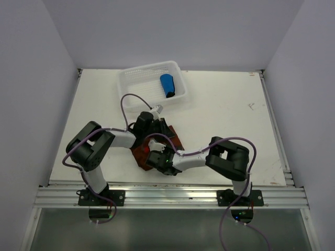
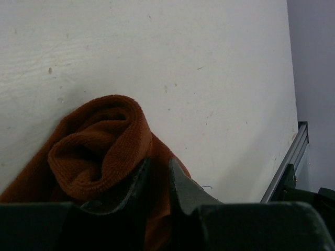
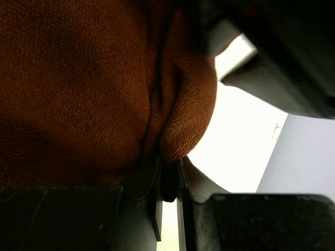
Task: Roll the towels
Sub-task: Roll the towel
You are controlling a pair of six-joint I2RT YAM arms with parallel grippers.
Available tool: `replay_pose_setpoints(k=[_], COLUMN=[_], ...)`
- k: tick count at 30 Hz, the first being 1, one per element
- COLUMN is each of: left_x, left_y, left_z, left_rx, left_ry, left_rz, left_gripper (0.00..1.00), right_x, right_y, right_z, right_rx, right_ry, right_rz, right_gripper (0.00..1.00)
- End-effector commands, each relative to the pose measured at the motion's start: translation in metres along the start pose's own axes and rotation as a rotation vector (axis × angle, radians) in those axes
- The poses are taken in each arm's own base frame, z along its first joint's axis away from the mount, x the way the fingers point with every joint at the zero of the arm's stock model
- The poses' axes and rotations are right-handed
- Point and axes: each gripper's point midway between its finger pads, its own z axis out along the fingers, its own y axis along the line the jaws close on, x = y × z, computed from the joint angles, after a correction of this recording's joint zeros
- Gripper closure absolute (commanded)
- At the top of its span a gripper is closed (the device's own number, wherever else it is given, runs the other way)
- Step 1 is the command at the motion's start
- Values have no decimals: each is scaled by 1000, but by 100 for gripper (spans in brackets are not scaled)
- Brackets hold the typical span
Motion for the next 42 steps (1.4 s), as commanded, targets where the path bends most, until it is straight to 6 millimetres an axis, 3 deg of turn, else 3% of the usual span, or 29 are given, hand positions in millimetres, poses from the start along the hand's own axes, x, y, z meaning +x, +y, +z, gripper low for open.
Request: replay_pose_setpoints(k=[1,6,13,19,25,28,29,35,42], left_x=[5,15,25,27,30,26,26,23,24], left_y=[19,40,65,67,65,62,61,58,54], left_z=[0,6,8,3,-2,-6,-6,-12,-13], left_rx=[-55,-108,-205,-214,-202,-197,-197,-202,-192], left_ry=[-38,-32,-11,-22,-34,-53,-56,-82,-89], left_rz=[-15,-13,6,-4,-33,-37,-35,-34,-32], left_gripper=[77,79,83,84,86,86,86,87,87], right_x=[10,1,-17,-28,-32,-29,-29,-40,-43], right_y=[30,15,-7,-24,-45,-53,-67,-68,-43], right_z=[1,-8,-33,-58,-75,-66,-57,-38,-20], right_rx=[-132,-131,-189,-280,-439,-547,-542,-782,-891], right_ry=[20,-47,-200,-290,-351,-332,-337,-274,-190], right_rz=[85,155,310,484,763,938,1009,1228,1218], right_gripper=[100,89,54,45,45,47,47,47,45])
